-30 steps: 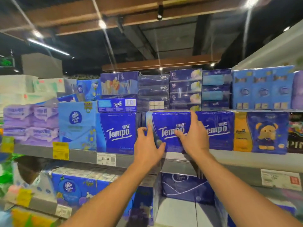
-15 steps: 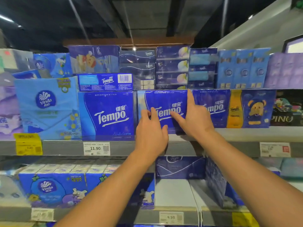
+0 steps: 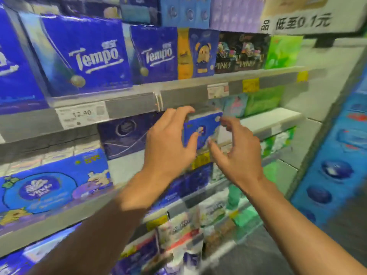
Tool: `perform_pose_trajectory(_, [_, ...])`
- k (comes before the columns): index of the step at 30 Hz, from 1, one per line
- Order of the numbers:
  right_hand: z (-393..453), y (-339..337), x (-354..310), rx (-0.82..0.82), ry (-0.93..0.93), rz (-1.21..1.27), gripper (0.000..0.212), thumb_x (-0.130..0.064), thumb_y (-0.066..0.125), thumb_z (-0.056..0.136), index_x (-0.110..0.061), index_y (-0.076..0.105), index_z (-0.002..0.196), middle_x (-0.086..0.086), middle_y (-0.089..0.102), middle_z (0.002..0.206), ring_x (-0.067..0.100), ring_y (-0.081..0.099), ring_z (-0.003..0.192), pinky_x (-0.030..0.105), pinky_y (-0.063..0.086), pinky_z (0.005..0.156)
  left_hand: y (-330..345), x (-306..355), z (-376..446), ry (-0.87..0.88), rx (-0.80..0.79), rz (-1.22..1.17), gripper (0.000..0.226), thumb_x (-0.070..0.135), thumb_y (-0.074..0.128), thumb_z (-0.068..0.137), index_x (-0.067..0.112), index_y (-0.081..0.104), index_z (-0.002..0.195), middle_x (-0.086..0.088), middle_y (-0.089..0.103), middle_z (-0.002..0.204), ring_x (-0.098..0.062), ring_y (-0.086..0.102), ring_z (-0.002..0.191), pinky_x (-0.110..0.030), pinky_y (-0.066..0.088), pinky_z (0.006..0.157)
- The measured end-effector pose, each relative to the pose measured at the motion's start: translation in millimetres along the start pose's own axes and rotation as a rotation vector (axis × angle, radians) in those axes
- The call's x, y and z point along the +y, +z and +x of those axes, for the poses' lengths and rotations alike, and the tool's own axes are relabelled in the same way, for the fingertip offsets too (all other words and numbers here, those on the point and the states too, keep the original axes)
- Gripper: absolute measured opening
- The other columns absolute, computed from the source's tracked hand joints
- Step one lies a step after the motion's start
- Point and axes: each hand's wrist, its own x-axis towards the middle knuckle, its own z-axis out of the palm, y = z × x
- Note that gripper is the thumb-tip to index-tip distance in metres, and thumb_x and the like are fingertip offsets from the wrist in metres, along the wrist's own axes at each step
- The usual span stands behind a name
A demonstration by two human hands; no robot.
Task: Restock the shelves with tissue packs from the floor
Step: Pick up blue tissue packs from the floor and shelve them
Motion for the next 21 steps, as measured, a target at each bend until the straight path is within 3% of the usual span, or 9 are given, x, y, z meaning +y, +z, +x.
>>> perform_pose_trajectory(6, [-123.1, -105.0, 81.2, -0.030, 0.324, -0.168, 0.063, -0.046, 0.063, 0.078, -0.019, 0.050, 0.134, 0.000, 0.063, 0.125, 0.024, 0.060, 0.112, 0.034, 0.046, 0.090, 94.2, 101.6, -60.3, 0.028, -0.412, -0.055, 0.052, 0.039, 0.069, 0.072, 0.021, 0.057, 0.120, -0.002, 0.064, 0.105, -0.026, 0.062, 0.095, -0.038, 0.050, 0.082])
perform_pose_trajectory(12, [-302.9, -275.1, 146.7, 0.065, 0.685, -0.312, 0.059, -0.038, 0.072, 0.077, -0.018, 0.053, 0.128, 0.003, 0.065, 0.119, 0.026, 0.060, 0.108, 0.033, 0.042, 0.089, 187.6, 295.4, -175.9, 0.165, -0.819, -0.255, 0.053, 0.037, 0.078, 0.075, 0.022, 0.058, 0.121, -0.003, 0.067, 0.106, -0.025, 0.065, 0.092, -0.035, 0.051, 0.081])
perform_pose_trajectory(18, [-497.3, -430.9, 150.5, 0.150, 1.147, -0.416, 0.071, -0.046, 0.069, 0.082, -0.021, 0.042, 0.143, -0.002, 0.056, 0.137, 0.020, 0.052, 0.124, 0.033, 0.043, 0.097, 235.8, 485.0, -311.7, 0.317, -1.163, -0.411, 0.057, 0.041, 0.079, 0.073, 0.027, 0.056, 0.124, 0.000, 0.065, 0.110, -0.022, 0.064, 0.098, -0.039, 0.051, 0.088])
perform_pose_trajectory(21, [-581.8, -479.6, 139.5, 0.223, 1.357, -0.448, 0.073, -0.053, 0.068, 0.080, -0.027, 0.041, 0.141, -0.002, 0.060, 0.132, 0.021, 0.056, 0.120, 0.035, 0.048, 0.092, 251.0, 552.9, -376.6, 0.466, -1.326, -0.402, 0.063, 0.049, 0.076, 0.076, 0.027, 0.052, 0.130, -0.001, 0.065, 0.118, -0.023, 0.062, 0.105, -0.039, 0.051, 0.089])
